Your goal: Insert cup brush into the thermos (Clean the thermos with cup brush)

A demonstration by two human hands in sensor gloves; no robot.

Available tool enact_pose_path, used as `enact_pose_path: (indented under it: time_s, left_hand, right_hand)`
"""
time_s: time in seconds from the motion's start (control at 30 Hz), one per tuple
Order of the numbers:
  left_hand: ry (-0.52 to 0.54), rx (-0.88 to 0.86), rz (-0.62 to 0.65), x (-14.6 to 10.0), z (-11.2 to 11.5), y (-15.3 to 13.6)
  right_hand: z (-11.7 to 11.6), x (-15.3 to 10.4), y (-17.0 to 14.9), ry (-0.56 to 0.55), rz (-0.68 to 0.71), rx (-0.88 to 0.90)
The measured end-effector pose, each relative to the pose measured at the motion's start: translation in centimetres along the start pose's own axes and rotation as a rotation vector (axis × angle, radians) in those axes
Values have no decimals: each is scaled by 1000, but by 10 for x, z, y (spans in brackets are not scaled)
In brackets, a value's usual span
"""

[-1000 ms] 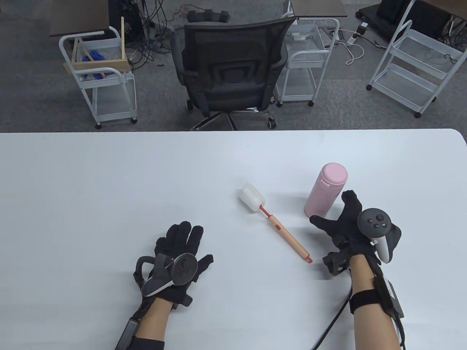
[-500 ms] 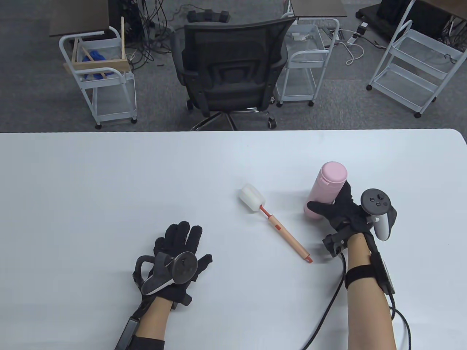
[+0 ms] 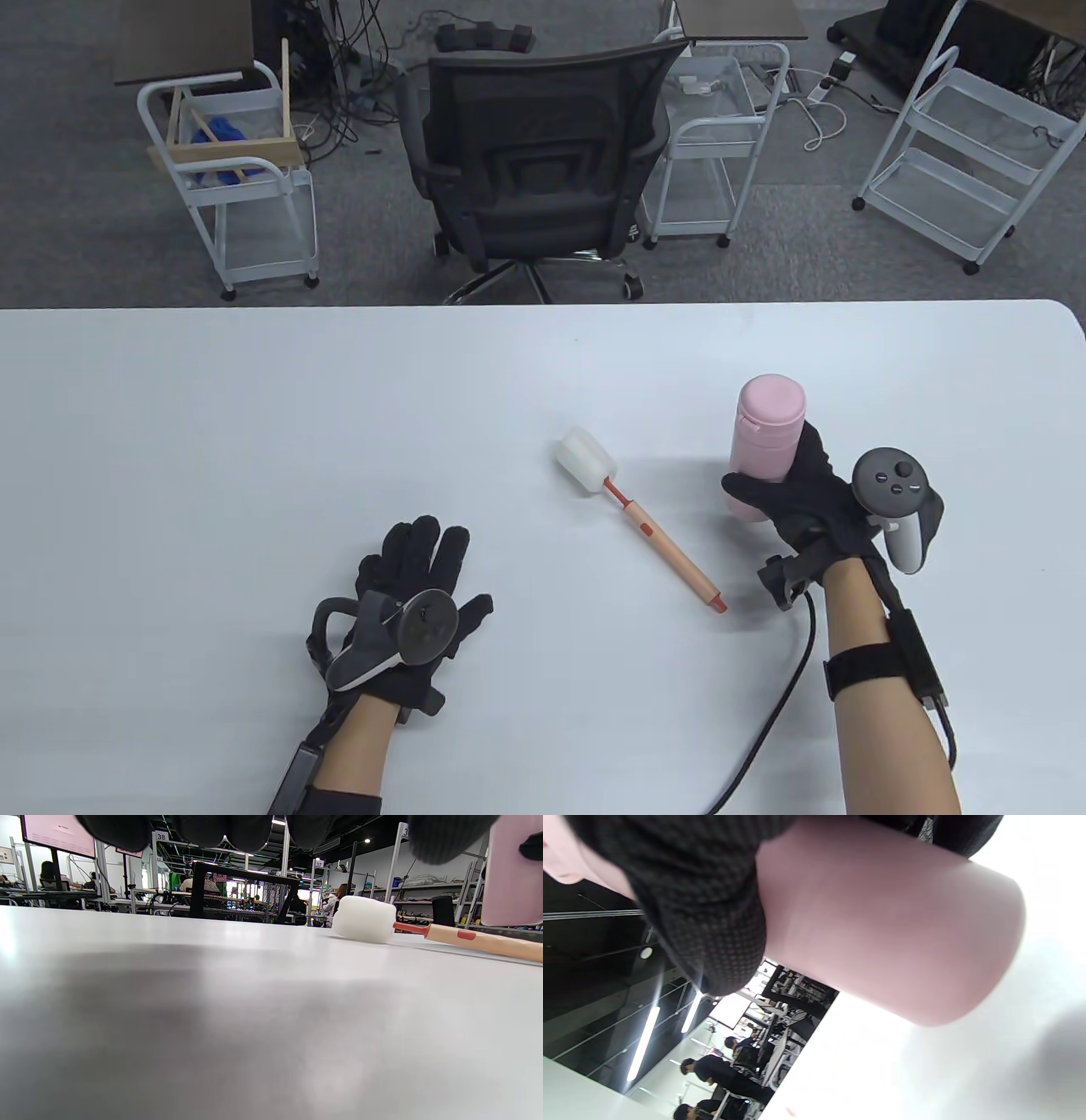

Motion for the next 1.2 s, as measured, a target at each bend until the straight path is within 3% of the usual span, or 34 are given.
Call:
enact_pose_path:
  time_s: [0.23, 0.5, 0.8, 1.07, 1.2]
  left_hand:
    - [5, -17, 23, 0, 1, 4]
    - [88, -121, 71, -4, -7, 6]
    - [129, -389, 123, -8, -13, 2]
    - [249, -816, 331, -19, -30, 13]
    - [304, -928, 456, -24, -40, 16]
  right_hand:
    - [-3, -37, 37, 15, 60, 56]
    - [-39, -74, 57, 81, 76, 137]
    - [-79, -98, 68, 230, 116, 147]
    - [-107, -123, 85, 373, 179, 75]
    - [-118, -131, 93, 408, 211, 33]
Point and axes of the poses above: the tracker on the back of each hand, its own y axis roughly to the thumb side, its own x axis roughly from the wrist to the fingertips, z = x × y, the point moved 3 cm from there along x, roughly from the wrist to the fingertips, and after that the axes turned 9 degrees about -y, right-handed, at the moved point
